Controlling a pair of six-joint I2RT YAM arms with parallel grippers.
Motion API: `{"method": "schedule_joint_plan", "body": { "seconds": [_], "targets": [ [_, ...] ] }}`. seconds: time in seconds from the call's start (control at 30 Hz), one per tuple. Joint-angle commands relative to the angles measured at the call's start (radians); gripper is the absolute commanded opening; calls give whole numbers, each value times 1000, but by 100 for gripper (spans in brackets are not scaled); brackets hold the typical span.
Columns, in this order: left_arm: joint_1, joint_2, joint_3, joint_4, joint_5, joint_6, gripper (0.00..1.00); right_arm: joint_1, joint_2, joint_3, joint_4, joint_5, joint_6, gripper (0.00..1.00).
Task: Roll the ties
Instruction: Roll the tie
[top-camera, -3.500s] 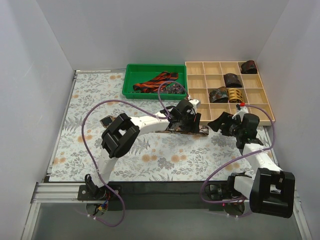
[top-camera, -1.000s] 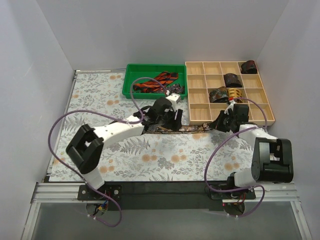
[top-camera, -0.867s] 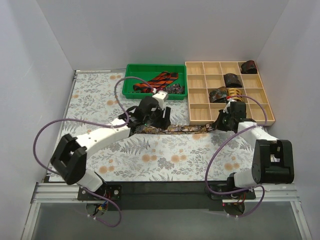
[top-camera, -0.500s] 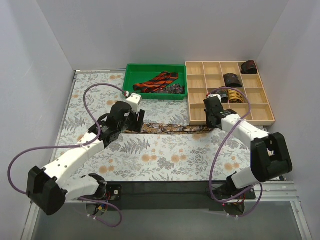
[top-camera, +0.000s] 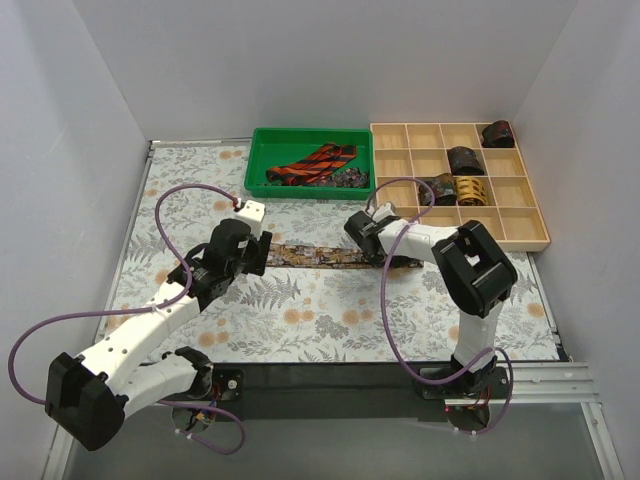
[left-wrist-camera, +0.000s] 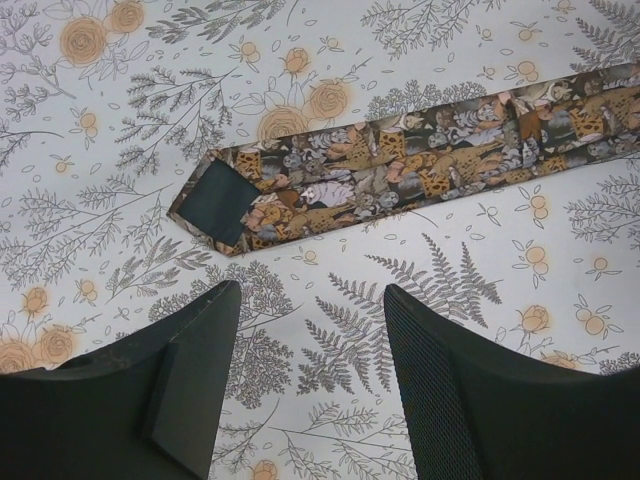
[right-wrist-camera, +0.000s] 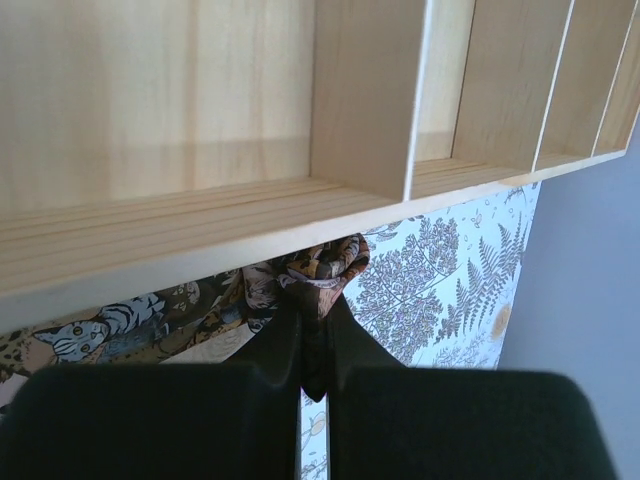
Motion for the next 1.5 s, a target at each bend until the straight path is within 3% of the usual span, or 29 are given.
{"method": "schedule_joint_plan", "body": {
  "seconds": [0.0, 0.33, 0.6, 0.8, 0.93, 1.47],
  "targets": [
    [9, -13, -5, 14, -36, 21, 55, 62, 54, 64, -58, 14, 84, 1],
    [35, 17, -8, 27, 16, 3, 54, 106, 141, 184, -152, 67, 75, 1],
    [40, 175, 55, 40, 137, -108, 49, 103, 98, 167, -156, 175, -16, 1],
    [55, 143, 47, 33, 76, -58, 48, 85, 101, 138, -201, 284, -18, 1],
    [67, 115, 23, 31, 27, -37, 48, 82, 121, 154, -246, 287, 4, 1],
    [78, 84, 0, 33, 47, -54, 47, 179, 302, 294, -273, 197, 19, 2]
  ]
}}
